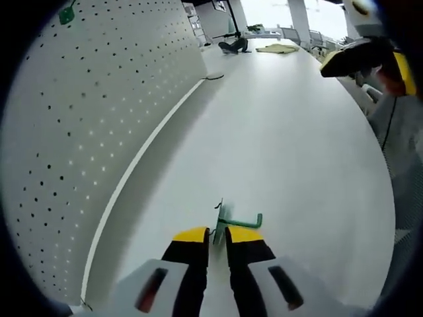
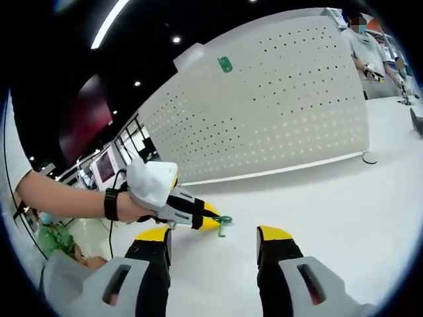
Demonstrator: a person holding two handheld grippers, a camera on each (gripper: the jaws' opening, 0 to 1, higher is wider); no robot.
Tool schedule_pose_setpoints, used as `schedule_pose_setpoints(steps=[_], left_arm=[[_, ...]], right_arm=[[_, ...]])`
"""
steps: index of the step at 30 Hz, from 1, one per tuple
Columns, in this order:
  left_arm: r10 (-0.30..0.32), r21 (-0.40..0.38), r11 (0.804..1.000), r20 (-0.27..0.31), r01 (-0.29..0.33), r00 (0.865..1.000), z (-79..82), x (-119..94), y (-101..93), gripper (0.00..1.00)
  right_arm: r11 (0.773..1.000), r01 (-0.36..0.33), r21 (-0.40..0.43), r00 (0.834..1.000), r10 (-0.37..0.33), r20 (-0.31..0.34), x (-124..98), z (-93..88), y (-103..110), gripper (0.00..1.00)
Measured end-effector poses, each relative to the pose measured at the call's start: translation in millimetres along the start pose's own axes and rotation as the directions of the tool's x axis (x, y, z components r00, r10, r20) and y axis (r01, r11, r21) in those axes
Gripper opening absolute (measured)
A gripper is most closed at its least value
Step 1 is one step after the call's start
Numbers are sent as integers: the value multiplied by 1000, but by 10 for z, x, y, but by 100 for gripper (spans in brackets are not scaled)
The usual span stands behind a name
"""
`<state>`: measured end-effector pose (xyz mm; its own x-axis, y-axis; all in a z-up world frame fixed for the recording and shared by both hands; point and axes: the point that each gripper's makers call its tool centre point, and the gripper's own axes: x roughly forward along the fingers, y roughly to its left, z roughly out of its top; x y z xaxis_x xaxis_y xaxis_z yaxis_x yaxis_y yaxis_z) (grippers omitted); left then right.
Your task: Insert the hook assembly into the mounting plate slot until the hook locks in place.
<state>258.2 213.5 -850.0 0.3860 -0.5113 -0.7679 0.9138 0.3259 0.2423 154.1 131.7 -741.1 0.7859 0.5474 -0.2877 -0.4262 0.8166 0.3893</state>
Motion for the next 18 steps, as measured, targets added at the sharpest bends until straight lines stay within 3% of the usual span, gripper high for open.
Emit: schedule_pose_setpoints(steps=[10, 14, 16, 18], left_arm=[[-31, -28, 999, 5, 31, 1000, 6, 1, -56, 5], [-48, -83, 995, 11, 48, 999, -5, -25, -105, 4], [-83, -135, 987, 33, 86, 996, 9, -30, -186, 4], [-75, -135, 988, 27, 78, 997, -2, -46, -188, 3]], right_arm=[[1000, -2, 2, 1000, 2, -12, 9, -31, 8, 52], [1000, -9, 3, 1000, 9, -19, 16, -50, 19, 52], [1000, -12, 1, 1000, 12, -22, 22, -58, 22, 51], [1000, -17, 9, 1000, 17, -24, 26, -65, 32, 51]])
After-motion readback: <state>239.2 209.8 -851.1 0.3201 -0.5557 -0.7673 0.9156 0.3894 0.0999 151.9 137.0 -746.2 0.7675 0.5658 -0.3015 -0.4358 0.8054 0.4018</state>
